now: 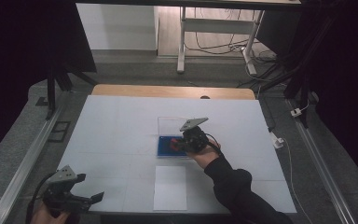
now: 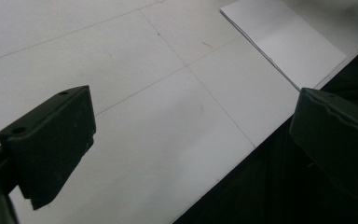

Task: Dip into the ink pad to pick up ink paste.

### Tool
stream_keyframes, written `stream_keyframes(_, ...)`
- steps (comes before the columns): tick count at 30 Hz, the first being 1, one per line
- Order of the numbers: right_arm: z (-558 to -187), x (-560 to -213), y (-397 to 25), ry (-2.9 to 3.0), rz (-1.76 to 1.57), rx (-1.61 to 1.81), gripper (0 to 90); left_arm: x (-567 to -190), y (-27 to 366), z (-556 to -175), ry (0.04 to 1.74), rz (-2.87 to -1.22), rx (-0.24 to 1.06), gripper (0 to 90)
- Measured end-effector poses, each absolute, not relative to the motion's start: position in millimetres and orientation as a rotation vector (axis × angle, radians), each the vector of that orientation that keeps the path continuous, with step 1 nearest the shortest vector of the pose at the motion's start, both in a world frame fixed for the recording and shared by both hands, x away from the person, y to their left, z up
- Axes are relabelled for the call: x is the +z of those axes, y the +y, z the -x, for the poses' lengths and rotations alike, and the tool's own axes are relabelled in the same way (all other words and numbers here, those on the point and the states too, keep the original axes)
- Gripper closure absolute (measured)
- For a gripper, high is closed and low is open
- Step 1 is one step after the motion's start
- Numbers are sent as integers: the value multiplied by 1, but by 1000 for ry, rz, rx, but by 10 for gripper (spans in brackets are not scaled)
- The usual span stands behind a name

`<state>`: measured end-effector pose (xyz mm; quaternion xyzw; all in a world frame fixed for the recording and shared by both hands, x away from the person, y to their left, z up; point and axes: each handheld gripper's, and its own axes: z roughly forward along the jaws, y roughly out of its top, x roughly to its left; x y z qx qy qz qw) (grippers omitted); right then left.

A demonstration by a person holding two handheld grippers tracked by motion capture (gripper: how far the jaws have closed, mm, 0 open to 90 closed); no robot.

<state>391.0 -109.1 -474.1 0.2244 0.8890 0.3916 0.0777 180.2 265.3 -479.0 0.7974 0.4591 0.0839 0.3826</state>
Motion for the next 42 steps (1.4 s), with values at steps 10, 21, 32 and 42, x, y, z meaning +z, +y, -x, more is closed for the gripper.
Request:
stream_keyframes(10, -375, -468, -112, 2671, -613, 1158, 808, -479, 265, -180, 1167, -2039, 222, 12)
stream_keyframes(21, -360, -455, -123, 2668, -602, 1226, 808, -479, 265, -179, 1165, -2035, 223, 17)
stream_keyframes(32, -339, -451, -130, 2687, -587, 1252, 808, -478, 264, -178, 1148, -2043, 227, 18)
stream_keyframes(42, -322, -451, -134, 2700, -560, 1264, 808, -478, 264, -179, 1149, -2042, 227, 18)
